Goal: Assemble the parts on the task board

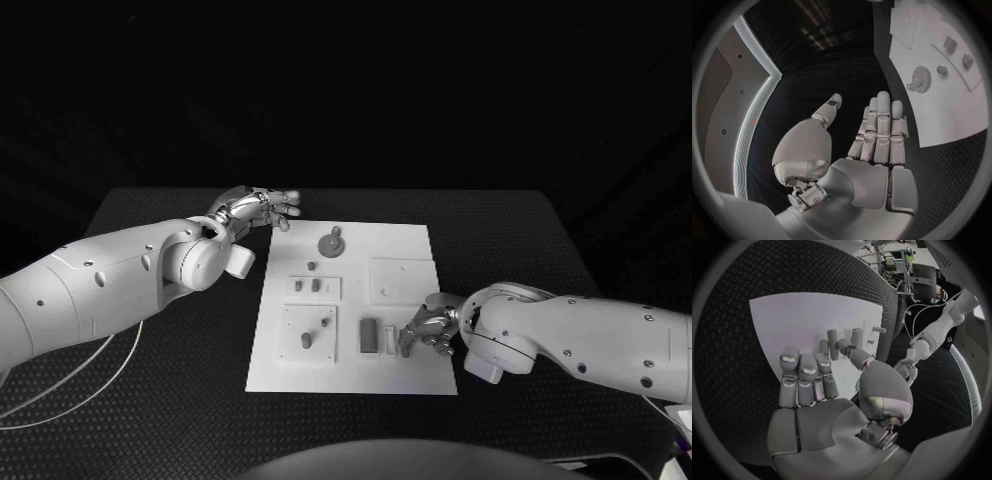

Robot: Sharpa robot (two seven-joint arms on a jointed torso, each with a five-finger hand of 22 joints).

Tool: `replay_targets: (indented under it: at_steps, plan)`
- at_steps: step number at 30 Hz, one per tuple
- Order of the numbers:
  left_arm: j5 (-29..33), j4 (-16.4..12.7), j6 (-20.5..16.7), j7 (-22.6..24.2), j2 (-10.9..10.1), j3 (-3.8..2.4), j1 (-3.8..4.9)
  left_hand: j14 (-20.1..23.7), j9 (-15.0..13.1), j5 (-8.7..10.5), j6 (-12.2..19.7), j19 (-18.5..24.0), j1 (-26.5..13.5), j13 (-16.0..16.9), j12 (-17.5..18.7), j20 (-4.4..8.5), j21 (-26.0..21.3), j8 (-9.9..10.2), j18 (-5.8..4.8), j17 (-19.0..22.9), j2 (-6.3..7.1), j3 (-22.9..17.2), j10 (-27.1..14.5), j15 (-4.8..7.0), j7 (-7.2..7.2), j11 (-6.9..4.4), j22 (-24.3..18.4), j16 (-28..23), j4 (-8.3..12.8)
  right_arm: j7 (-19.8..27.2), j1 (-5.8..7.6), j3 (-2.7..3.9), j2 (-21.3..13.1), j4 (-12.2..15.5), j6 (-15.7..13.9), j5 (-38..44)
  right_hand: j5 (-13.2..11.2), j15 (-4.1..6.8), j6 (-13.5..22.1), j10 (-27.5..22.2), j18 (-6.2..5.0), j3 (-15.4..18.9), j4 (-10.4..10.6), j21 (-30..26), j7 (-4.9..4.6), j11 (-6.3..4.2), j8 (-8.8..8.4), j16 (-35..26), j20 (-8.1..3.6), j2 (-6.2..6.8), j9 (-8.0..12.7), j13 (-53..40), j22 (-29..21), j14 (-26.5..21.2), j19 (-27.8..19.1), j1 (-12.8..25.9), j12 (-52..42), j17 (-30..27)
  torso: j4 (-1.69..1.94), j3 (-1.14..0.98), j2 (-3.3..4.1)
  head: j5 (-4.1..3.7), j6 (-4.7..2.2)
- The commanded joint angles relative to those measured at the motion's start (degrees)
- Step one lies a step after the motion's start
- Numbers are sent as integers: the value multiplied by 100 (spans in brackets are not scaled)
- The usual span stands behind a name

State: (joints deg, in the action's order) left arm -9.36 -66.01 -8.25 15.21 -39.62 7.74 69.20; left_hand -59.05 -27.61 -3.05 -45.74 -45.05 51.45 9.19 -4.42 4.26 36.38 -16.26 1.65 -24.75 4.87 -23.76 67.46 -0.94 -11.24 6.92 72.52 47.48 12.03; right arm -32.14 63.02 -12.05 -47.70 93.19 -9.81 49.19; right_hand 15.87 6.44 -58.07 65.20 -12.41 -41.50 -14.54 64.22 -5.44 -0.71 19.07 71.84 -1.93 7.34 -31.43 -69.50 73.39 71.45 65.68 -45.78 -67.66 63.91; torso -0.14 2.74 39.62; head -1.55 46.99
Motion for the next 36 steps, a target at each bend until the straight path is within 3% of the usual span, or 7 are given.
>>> replay_targets:
  at_steps: [1, 18, 29, 36]
  plan:
    - [18, -11, 81, 31, 5, -4, 4, -1, -5, 20, 0, -22, -38, 6, -11, 32, -26, -19, 92, -8, 8, 15, 14, -8, 34, 0, 9, -38, -2, 107, 0, 4, 27, 14, -168, -118, -57, 20, -40, 21, -259, 58, 8, 21, 1, -13, 6, -22, -9, 70, 3, -12, -11, 28, 8, 13, 17, 8, -3, 2, 0, 2, -2]
    - [18, -16, 91, 30, 14, -5, 4, -1, -5, 20, 1, -23, -33, 6, -10, 32, -29, -21, 92, -13, 6, 16, 14, -7, 34, 0, 15, -40, 3, 188, -1, 79, 120, 11, -345, -132, -113, 24, -51, 41, -259, 110, 46, 17, 6, -17, 7, -29, -16, 89, 2, -29, -20, 30, 9, 29, 7, 14, -1, -4, 6, 10, -2]
    - [18, -15, 92, 20, 11, -5, 5, -1, -6, 20, -3, -24, -29, 7, -10, 32, -31, -26, 91, -17, 6, 17, 15, -7, 36, 0, 19, -42, 9, 40, -1, 79, 190, -86, 37, -166, -198, 24, -41, 25, -259, 146, 76, 11, 4, -16, -3, -39, -20, 77, 6, -28, -27, 24, -2, 39, 23, 19, -4, 1, 3, 13, 16]
    - [18, -15, 96, 19, 13, -5, 5, -1, -6, 20, -4, -24, -29, 6, -9, 32, -33, -27, 91, -19, 7, 19, 14, -7, 36, 0, 21, -43, 11, 31, -2, 76, 216, -92, 86, -168, -213, 23, -36, 14, -259, 151, 81, 9, 3, -15, -7, -42, -21, 65, 7, -25, -27, 20, -8, 38, 31, 21, -1, -2, 2, 12, 27]
